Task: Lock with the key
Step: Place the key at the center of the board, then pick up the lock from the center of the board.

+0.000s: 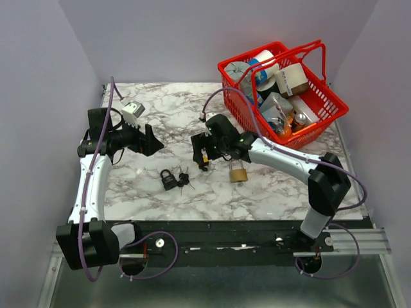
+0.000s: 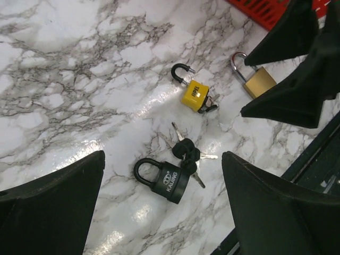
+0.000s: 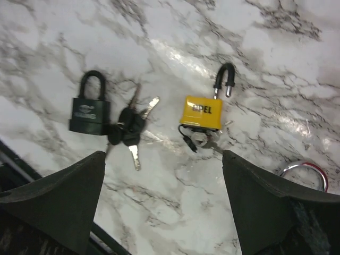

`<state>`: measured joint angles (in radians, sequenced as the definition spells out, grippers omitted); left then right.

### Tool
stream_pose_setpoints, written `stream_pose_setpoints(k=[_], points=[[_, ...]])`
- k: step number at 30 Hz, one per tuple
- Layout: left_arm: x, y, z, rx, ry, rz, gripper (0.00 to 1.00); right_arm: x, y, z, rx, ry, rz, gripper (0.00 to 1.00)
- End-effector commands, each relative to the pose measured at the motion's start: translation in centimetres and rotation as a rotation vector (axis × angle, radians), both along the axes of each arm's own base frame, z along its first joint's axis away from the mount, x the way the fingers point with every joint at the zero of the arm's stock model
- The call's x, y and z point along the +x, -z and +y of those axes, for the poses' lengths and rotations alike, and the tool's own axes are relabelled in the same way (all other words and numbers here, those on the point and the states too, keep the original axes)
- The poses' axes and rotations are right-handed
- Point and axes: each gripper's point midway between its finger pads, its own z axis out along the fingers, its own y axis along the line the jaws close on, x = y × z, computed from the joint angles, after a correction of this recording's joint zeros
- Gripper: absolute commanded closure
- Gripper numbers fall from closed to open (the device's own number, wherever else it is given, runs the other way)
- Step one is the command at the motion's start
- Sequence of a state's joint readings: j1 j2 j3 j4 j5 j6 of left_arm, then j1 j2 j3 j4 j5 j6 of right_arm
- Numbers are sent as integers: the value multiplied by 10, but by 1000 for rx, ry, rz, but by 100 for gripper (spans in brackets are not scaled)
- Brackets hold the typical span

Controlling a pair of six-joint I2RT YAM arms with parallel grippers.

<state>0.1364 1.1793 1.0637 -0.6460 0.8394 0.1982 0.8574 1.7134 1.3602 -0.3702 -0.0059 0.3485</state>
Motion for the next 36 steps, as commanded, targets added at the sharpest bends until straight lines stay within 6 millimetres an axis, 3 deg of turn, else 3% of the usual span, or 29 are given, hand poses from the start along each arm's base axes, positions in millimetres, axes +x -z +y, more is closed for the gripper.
stream_pose_setpoints(k=[1,7,15,27,36], points=[[14,-17,9,-7,-110,-77,1,8,45,-22,-162,101,39,3],[12,-12,10,-1,-105,-65,1,23,71,-11,-191,141,71,3],[10,-7,9,3,-101,-59,1,35,90,3,-202,157,85,8],[9,-3,11,17,-104,-58,1,42,121,1,-268,163,93,18],[10,0,12,15,-113,-52,1,42,138,-6,-313,144,81,39]])
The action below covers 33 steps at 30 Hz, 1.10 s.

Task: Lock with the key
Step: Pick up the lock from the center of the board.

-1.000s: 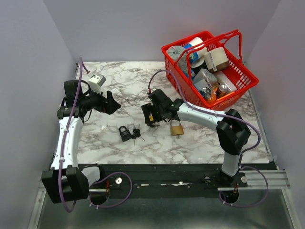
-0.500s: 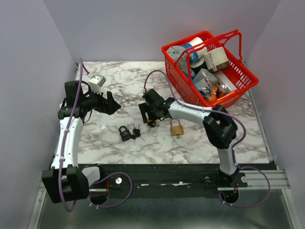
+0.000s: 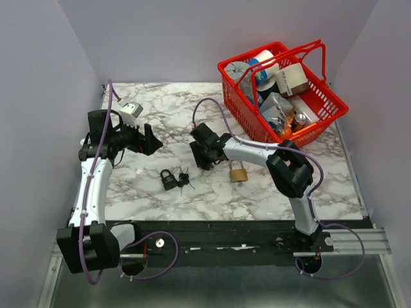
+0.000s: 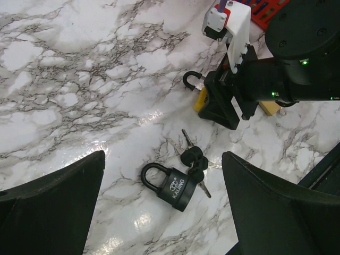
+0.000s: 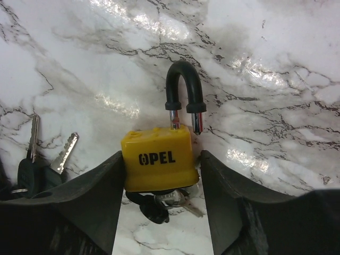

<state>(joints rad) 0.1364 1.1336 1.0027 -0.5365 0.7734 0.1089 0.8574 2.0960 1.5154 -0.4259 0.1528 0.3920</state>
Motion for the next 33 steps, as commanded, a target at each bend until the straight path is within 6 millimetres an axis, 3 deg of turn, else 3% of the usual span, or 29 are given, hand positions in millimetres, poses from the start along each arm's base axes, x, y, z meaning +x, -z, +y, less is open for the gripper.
stream_pose_setpoints(k=[1,3,4,6,7,8,9,12,15,16,20,24,27,33], points=[[3,-1,5,16,-24,-21,1,8,12,-6,-49,-5,-33,46],[4,-2,5,10,-27,-19,1,8,10,-9,-55,-24,-43,56],[5,-2,5,8,-32,-18,1,7,8,-8,-53,-35,-48,70],[6,-2,5,-2,-42,-7,1,7,0,-8,-46,-69,-69,83],[6,-3,5,-10,-40,-4,1,7,-4,-8,-45,-84,-81,96],[5,-3,3,-18,-37,4,1,7,-9,-7,-31,-109,-88,99],[5,-2,2,-25,-32,13,1,10,-26,-2,-8,-158,-138,100],[3,-7,-1,-64,-33,21,1,2,-51,2,52,-270,-205,99],[6,-15,-2,-111,-55,23,1,-7,-103,7,115,-452,-347,100],[9,-19,-1,-126,-62,23,1,-7,-131,7,118,-526,-432,100],[17,-46,1,-221,-66,6,1,-14,-187,-1,94,-698,-654,100],[14,-68,-8,-296,-23,30,1,-25,-229,-17,29,-838,-881,100],[1,-79,-18,-346,34,52,1,-35,-249,-33,-70,-937,-1098,100],[-38,-91,-42,-464,164,148,1,-50,-284,-53,-279,-1028,-1462,99]])
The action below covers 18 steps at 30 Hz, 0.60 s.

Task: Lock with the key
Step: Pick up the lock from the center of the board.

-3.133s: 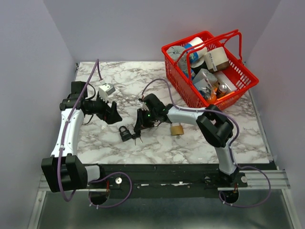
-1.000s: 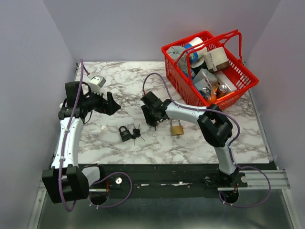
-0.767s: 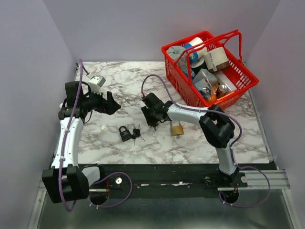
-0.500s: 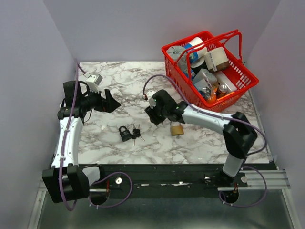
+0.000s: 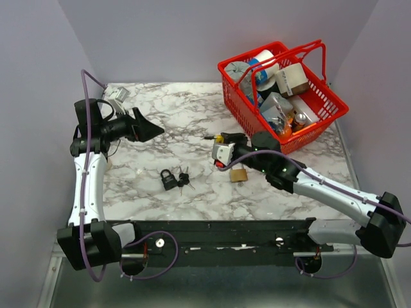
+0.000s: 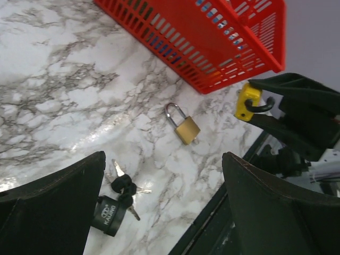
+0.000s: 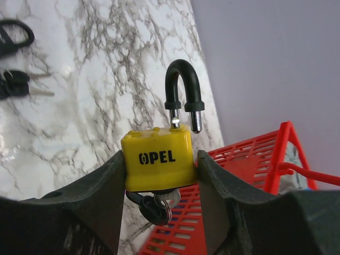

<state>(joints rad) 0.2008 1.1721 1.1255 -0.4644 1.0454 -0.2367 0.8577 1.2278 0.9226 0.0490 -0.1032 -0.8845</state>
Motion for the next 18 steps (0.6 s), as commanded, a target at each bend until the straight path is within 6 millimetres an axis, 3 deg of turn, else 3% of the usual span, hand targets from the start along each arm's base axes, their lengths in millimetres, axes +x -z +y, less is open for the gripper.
stream_pose_setpoints(k=[1,5,7,8,9,10,14,15,18], points=[[-43,-17,-25,-132,137,73,2,-10,-61,-1,4,-95,-419,99],[-54,-15,-39,-201,172,107,3,-18,-67,-1,6,-103,-465,100],[-63,-12,-49,-297,184,218,4,-21,-72,1,9,-107,-516,100],[-59,-20,-52,-303,202,146,4,-22,-73,2,12,-107,-539,99],[-62,-24,-57,-368,201,225,4,-25,-75,3,30,-111,-572,100],[-70,-16,-68,-386,240,253,4,-26,-76,3,17,-114,-615,99],[-82,-28,-99,-408,357,213,5,-31,-73,7,2,-128,-760,99],[-85,-30,-104,-410,374,207,5,-32,-79,7,34,-114,-801,99],[-90,-32,-122,-413,406,205,7,-33,-77,9,27,-95,-823,99]])
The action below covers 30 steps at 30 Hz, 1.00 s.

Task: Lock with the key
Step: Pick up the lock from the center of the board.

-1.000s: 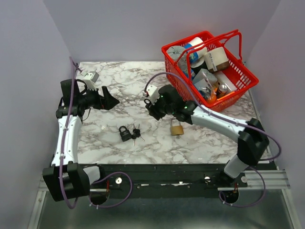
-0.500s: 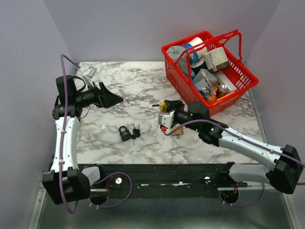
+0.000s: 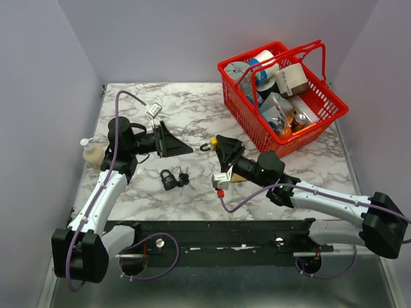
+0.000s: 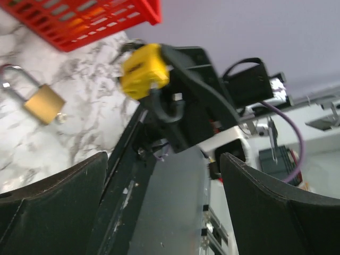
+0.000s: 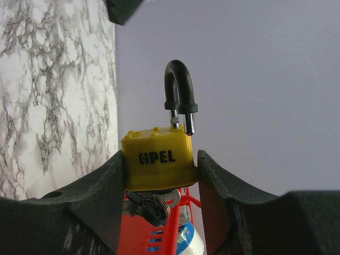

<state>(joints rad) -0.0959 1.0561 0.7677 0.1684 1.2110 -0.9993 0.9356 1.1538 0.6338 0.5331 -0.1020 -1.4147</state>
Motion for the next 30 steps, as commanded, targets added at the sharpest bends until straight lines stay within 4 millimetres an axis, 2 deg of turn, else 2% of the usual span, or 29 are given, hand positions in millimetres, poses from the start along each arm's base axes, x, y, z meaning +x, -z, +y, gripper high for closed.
stream_pose_setpoints(k=[1,4,9,12,15,19,22,23,24,25,26,27,28,30], points=[[-8,-29,-23,-62,50,-76,10,-9,-53,3,131,-4,-201,99],[-6,-25,-33,-59,59,-62,17,-17,-54,6,132,-21,-198,99],[-2,-14,-43,-2,60,-47,21,-21,-60,6,152,-12,-208,99],[-1,-20,-46,-17,59,-47,25,-21,-59,4,151,-9,-205,99],[-4,-29,-49,-55,77,-74,36,-21,-59,4,150,-5,-201,99],[-6,-31,-50,-46,80,-104,68,-20,-60,3,157,1,-158,99],[-5,-31,-49,-20,70,-124,77,-24,-56,3,145,-18,-87,99],[-5,-31,-49,-5,70,-149,83,-25,-60,3,154,-21,-72,100],[-4,-31,-49,4,68,-162,86,-26,-53,4,128,-25,-34,99],[-5,-31,-49,13,72,-175,91,-27,-56,2,151,-27,4,100],[-4,-29,-48,39,68,-207,93,-28,-62,2,157,-31,20,100],[-5,-29,-49,52,70,-224,94,-30,-53,3,124,-41,58,99],[-7,-29,-49,64,74,-251,98,-31,-53,3,141,-46,101,99],[-9,-29,-51,92,83,-292,100,-34,-53,2,125,-53,141,99]])
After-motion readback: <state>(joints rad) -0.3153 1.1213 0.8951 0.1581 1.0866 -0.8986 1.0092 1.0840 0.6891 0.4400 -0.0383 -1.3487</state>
